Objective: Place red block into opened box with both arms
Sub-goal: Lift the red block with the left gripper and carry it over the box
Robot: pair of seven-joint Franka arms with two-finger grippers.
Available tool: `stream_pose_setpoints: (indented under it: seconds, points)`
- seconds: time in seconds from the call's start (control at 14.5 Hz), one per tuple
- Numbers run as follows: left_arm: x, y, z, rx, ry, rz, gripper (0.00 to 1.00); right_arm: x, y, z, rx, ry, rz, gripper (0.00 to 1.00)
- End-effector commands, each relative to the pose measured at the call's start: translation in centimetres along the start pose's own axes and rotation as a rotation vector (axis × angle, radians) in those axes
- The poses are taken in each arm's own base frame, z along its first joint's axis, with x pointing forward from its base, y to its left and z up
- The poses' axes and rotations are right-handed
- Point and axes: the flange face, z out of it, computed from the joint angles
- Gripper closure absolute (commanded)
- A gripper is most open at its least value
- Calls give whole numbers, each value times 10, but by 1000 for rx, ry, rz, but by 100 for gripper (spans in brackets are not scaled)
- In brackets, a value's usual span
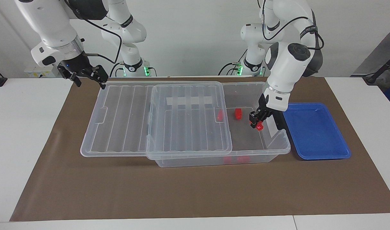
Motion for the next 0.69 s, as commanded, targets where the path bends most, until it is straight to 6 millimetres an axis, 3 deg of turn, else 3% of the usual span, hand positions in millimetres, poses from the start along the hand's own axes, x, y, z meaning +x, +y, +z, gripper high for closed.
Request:
stream_pose_setpoints:
  seconds: [0.0,0.28,0.48,0.62]
  points:
    - [-16,-23,14,10,44,72,100,-6,2,0,0,-3,21,0]
    - [-38,-30,51,3,64,105,100,-6,3,0,0,-3,23,0]
    - [-44,-33,66,51,62,222,100,-6,3,0,-2,-3,23,0]
    - [-52,-21,95,55,46,281,100,-6,3,0,-2,-3,23,0]
